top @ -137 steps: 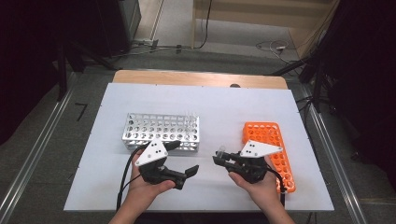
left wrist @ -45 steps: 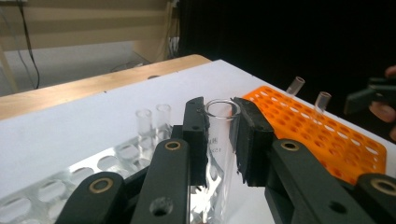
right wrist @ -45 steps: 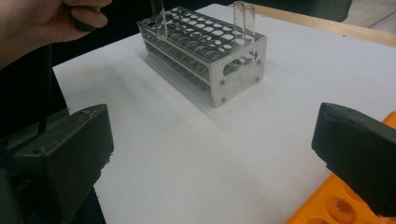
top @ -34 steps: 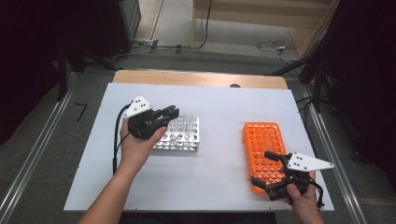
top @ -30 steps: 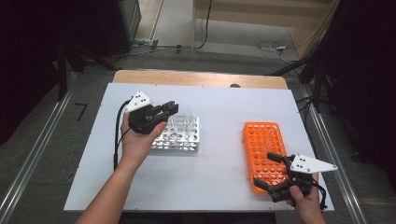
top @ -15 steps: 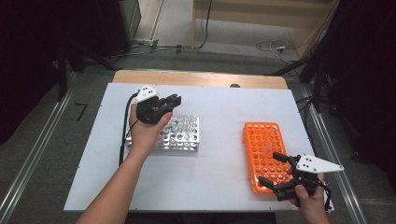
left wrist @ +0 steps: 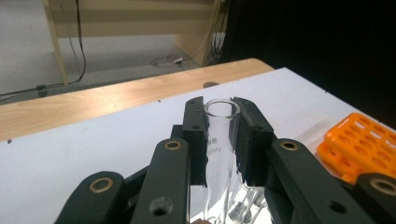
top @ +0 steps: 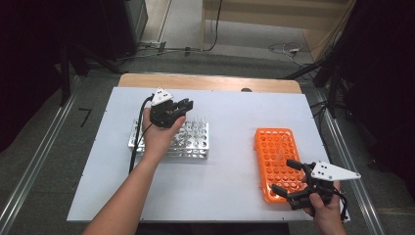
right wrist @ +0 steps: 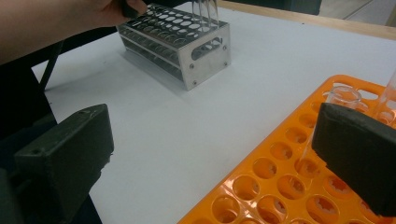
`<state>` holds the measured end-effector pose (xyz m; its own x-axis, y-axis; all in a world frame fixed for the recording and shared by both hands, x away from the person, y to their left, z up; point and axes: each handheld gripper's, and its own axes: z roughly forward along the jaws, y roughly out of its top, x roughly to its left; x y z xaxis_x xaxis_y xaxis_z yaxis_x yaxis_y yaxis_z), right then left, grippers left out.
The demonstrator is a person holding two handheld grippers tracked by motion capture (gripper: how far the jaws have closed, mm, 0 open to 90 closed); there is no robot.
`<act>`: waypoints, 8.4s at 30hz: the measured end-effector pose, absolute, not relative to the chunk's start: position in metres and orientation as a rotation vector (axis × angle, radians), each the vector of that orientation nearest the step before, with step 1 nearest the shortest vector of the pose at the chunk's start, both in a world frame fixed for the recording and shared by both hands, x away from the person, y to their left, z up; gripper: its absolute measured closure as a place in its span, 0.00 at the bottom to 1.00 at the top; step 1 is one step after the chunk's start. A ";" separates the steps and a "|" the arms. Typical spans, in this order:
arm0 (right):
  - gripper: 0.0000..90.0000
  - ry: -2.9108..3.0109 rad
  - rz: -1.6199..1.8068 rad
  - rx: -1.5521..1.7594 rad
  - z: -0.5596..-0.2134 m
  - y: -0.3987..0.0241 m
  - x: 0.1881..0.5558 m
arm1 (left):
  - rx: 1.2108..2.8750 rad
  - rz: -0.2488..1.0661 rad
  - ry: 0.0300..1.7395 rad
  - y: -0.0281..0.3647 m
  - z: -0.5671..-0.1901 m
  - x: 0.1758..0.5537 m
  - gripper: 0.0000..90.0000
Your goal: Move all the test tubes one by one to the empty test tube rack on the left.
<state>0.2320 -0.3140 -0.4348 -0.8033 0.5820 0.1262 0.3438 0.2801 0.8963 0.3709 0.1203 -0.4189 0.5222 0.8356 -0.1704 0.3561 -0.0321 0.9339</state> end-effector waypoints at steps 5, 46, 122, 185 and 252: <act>0.00 2.321 1.538 0.858 -0.435 -0.314 0.232 | 1.652 0.528 1.043 0.117 -0.424 0.371 0.84; 0.00 2.266 1.533 0.936 -0.436 -0.323 0.239 | 1.726 0.528 1.056 0.121 -0.426 0.346 0.47; 0.81 2.310 1.150 1.191 -0.454 -0.309 0.288 | 1.685 0.480 0.922 0.153 -0.438 0.212 0.00; 0.81 2.613 1.402 0.650 -0.450 -0.154 0.227 | 1.774 0.257 0.669 0.064 -0.437 0.201 0.45; 0.00 2.422 1.536 0.808 -0.433 -0.275 0.243 | 1.666 0.410 0.785 0.137 -0.398 0.243 0.84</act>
